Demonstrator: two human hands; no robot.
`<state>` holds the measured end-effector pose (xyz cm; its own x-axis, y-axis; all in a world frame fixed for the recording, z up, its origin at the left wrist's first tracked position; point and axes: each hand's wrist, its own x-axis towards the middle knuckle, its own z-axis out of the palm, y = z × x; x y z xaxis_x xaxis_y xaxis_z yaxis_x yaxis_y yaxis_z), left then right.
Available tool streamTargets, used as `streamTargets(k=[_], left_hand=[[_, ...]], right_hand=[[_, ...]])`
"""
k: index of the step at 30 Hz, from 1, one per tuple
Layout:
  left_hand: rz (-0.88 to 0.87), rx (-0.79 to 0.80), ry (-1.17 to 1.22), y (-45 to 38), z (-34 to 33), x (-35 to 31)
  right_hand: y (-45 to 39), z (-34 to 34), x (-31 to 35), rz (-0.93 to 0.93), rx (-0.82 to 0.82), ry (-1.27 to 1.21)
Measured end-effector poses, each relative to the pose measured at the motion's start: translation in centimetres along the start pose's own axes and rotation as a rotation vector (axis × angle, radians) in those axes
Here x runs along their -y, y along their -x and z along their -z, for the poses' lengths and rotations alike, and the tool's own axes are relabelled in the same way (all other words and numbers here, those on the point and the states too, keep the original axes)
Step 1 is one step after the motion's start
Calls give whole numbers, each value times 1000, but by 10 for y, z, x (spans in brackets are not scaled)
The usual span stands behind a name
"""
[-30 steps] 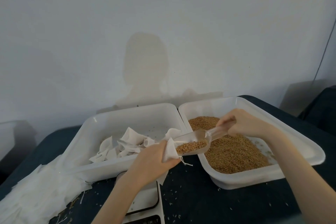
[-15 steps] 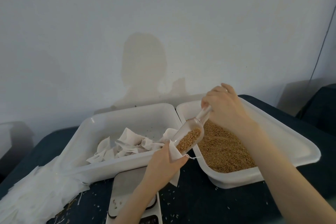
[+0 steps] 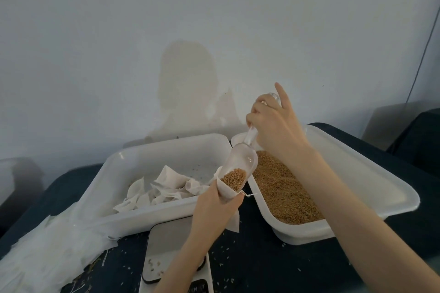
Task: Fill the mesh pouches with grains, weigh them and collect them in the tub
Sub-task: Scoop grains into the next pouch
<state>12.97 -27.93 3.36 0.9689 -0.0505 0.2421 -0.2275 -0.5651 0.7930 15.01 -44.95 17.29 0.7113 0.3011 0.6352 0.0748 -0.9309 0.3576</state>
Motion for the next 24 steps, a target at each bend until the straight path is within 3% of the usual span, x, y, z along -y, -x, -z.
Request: streamTargets(k=[13, 20, 24], left_hand=[[-102, -39, -141, 5, -5, -10], [-68, -29, -170, 0, -14, -13], [-55, -42, -182, -2, -19, -12]], right_hand=[[13, -26, -25, -121, 171, -99], [15, -24, -28, -112, 130, -121], [13, -18, -25, -91, -1, -109]])
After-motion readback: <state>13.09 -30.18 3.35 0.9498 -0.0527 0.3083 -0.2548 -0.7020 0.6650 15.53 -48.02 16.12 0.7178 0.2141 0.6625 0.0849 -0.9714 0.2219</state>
